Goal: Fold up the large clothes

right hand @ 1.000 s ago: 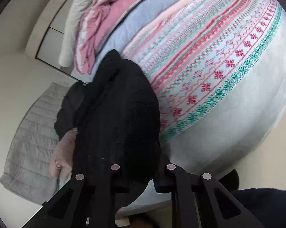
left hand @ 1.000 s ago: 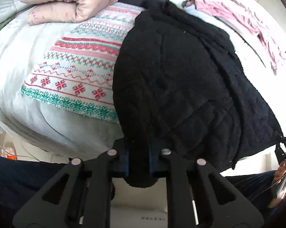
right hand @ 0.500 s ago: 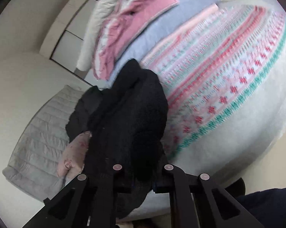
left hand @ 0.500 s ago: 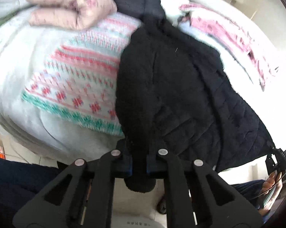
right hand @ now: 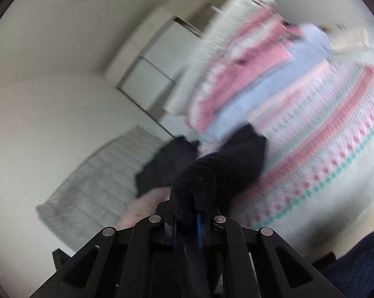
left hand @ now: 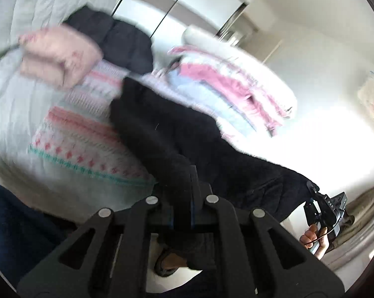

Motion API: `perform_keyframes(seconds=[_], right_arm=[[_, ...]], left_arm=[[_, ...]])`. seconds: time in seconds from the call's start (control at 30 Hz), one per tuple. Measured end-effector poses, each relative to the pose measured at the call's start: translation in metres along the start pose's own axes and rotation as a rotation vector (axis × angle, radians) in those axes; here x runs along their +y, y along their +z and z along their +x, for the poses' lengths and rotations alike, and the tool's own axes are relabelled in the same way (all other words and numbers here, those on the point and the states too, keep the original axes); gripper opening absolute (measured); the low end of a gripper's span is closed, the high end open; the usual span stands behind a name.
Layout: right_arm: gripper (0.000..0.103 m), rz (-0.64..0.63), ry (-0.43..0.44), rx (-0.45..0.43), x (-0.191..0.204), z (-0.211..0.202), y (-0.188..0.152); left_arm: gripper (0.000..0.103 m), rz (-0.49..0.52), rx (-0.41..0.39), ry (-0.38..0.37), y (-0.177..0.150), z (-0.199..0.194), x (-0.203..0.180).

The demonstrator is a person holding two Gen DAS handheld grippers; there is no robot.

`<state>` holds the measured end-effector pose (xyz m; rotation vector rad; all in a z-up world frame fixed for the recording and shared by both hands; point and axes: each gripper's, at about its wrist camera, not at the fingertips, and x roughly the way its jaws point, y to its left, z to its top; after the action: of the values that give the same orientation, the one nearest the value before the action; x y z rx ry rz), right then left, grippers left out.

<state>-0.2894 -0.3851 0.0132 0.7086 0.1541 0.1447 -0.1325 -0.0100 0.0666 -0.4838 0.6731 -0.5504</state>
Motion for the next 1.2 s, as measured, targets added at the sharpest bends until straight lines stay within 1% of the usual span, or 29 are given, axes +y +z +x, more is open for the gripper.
perform_keyframes(seconds=[0.03, 0.1, 0.17, 0.23, 0.3, 0.37, 0.47, 0.5, 0.6, 0.67, 0.77, 0.83, 0.93, 1.0, 1.03, 1.07, 1.1, 1.13, 1.17, 1.2], right_arm=[[0.011, -0.017, 0.006, -0.005, 0.005, -0.002, 0.001], [0.011, -0.026, -0.013, -0.002, 0.005, 0.002, 0.003], [0.011, 0.025, -0.059, 0.022, -0.015, 0.018, 0.002], [0.011, 0.074, -0.086, 0.052, -0.034, 0.03, -0.001], [0.011, 0.11, -0.081, 0.067, -0.046, 0.041, -0.003], [0.011, 0.142, -0.05, 0.058, -0.053, 0.049, 0.002], [0.011, 0.147, -0.044, 0.026, -0.053, 0.06, 0.019], [0.011, 0.151, -0.037, 0.013, -0.051, 0.069, 0.029], [0.012, 0.175, -0.026, 0.005, -0.051, 0.103, 0.058], [0.012, 0.211, -0.019, 0.009, -0.052, 0.138, 0.081], [0.012, 0.249, -0.046, 0.01, -0.057, 0.198, 0.119], [0.012, 0.271, -0.09, 0.014, -0.065, 0.235, 0.138], [0.012, 0.324, -0.18, 0.005, -0.092, 0.29, 0.163], [0.013, 0.362, -0.246, 0.01, -0.118, 0.327, 0.173], [0.013, 0.385, -0.28, 0.021, -0.134, 0.346, 0.176], [0.015, 0.405, -0.311, 0.041, -0.152, 0.367, 0.176], [0.018, 0.414, -0.329, 0.059, -0.166, 0.379, 0.174], [0.021, 0.419, -0.365, 0.097, -0.185, 0.399, 0.169], [0.023, 0.422, -0.409, 0.153, -0.205, 0.419, 0.161], [0.024, 0.437, -0.432, 0.208, -0.223, 0.432, 0.155]], left_arm=[[0.01, 0.01, -0.028, 0.006, 0.001, -0.007, -0.004], [0.01, 0.008, -0.036, 0.037, 0.006, -0.002, 0.002], [0.01, -0.044, -0.004, 0.078, 0.011, 0.014, 0.02], [0.01, -0.103, 0.047, 0.087, 0.015, 0.031, 0.038], [0.01, -0.131, 0.067, 0.088, 0.018, 0.042, 0.047], [0.011, -0.145, 0.062, 0.074, 0.026, 0.045, 0.049], [0.011, -0.169, 0.029, 0.063, 0.049, 0.048, 0.048], [0.011, -0.182, 0.02, 0.058, 0.058, 0.052, 0.048], [0.011, -0.22, 0.001, 0.04, 0.096, 0.072, 0.046], [0.011, -0.248, -0.004, 0.036, 0.124, 0.092, 0.044], [0.011, -0.297, -0.013, 0.052, 0.165, 0.128, 0.045], [0.011, -0.368, -0.013, 0.076, 0.196, 0.161, 0.053], [0.013, -0.427, -0.01, 0.121, 0.233, 0.207, 0.066], [0.015, -0.421, 0.011, 0.171, 0.257, 0.25, 0.078], [0.017, -0.435, 0.039, 0.198, 0.267, 0.281, 0.094], [0.019, -0.434, 0.067, 0.206, 0.272, 0.302, 0.104], [0.025, -0.421, 0.104, 0.198, 0.275, 0.326, 0.116], [0.035, -0.4, 0.158, 0.176, 0.274, 0.355, 0.131], [0.039, -0.386, 0.214, 0.17, 0.269, 0.38, 0.146], [0.041, -0.398, 0.27, 0.195, 0.263, 0.396, 0.16]])
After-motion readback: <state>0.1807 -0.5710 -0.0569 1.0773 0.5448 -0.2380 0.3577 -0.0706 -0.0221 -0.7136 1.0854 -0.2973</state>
